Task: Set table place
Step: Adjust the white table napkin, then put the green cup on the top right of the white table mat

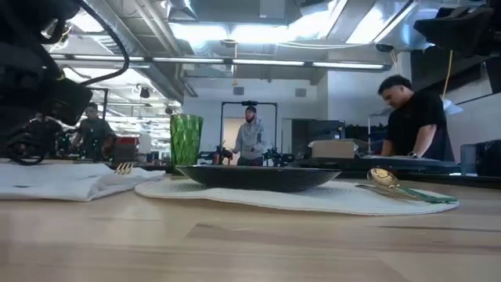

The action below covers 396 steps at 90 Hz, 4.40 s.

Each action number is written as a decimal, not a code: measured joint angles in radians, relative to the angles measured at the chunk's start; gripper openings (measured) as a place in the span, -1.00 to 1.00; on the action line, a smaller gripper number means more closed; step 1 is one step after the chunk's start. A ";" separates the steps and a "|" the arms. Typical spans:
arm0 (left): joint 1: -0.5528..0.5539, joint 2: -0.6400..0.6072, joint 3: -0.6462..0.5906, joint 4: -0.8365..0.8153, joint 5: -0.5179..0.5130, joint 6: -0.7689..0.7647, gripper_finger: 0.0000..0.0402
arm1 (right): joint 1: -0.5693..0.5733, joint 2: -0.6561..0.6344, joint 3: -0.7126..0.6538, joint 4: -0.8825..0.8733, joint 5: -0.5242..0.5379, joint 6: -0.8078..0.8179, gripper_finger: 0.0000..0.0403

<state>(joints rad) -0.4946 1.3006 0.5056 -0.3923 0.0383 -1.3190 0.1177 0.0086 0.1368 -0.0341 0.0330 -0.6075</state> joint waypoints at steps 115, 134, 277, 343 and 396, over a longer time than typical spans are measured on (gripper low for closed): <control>0.041 -0.179 -0.002 -0.463 -0.133 0.114 -1.00 | 0.000 0.000 0.000 -0.007 0.000 0.000 -1.00; 0.169 -0.190 0.106 -0.469 -0.293 0.340 -1.00 | 0.000 0.000 0.000 -0.007 0.000 0.000 -1.00; 1.092 0.152 0.756 -0.477 -0.357 1.878 -0.46 | 0.000 0.000 0.000 -0.073 0.000 0.031 -1.00; 1.243 0.279 0.766 -0.413 -0.374 2.010 -0.43 | 0.000 0.000 0.000 -0.099 0.000 0.031 -1.00; 1.101 0.346 0.779 -0.431 -0.521 2.121 -0.99 | 0.000 0.000 0.000 -0.098 0.000 0.032 -1.00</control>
<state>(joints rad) 0.6063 1.6469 1.2849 -0.8230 -0.4827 0.8018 0.1181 0.0088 0.1371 -0.1320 0.0330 -0.5756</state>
